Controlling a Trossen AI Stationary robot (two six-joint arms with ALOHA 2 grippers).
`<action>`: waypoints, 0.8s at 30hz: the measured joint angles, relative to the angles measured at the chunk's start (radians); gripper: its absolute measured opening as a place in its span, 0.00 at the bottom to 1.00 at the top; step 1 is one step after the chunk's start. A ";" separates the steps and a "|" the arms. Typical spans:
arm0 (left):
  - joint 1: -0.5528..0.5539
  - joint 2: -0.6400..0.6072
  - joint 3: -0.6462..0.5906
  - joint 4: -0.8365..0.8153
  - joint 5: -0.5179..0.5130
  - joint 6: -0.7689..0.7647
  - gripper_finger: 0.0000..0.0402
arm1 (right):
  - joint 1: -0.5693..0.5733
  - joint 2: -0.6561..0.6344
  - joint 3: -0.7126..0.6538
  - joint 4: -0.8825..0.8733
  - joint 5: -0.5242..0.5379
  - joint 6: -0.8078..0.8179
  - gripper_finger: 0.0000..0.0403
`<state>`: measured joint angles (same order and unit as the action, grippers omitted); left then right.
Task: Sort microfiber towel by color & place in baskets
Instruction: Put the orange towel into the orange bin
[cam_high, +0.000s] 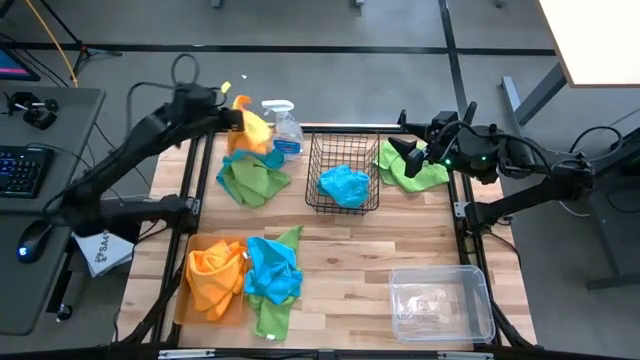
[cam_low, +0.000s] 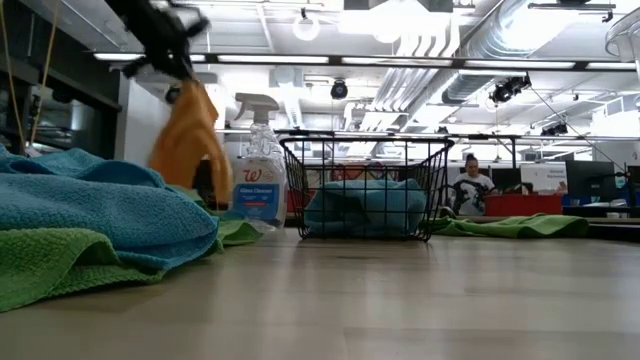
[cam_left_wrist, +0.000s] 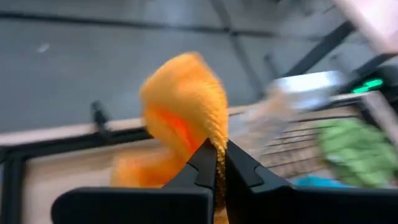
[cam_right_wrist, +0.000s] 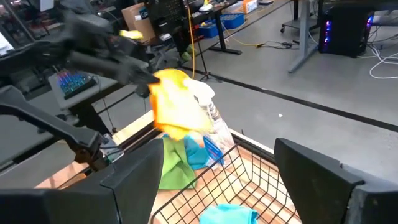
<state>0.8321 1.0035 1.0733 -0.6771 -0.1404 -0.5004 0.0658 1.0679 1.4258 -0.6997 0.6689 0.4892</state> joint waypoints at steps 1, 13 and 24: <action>-0.020 -0.038 0.000 0.001 0.000 -0.009 0.00 | 0.000 0.000 0.000 0.000 0.000 -0.001 0.75; -0.343 -0.235 0.000 0.143 0.280 -0.038 0.00 | 0.000 0.000 0.000 0.000 -0.044 -0.077 0.75; -0.741 0.021 0.113 0.461 0.412 -0.151 0.00 | 0.000 0.000 0.000 0.002 -0.045 -0.136 0.75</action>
<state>0.0911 1.0250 1.1865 -0.2159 0.2716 -0.6513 0.0654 1.0676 1.4258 -0.6974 0.6239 0.3537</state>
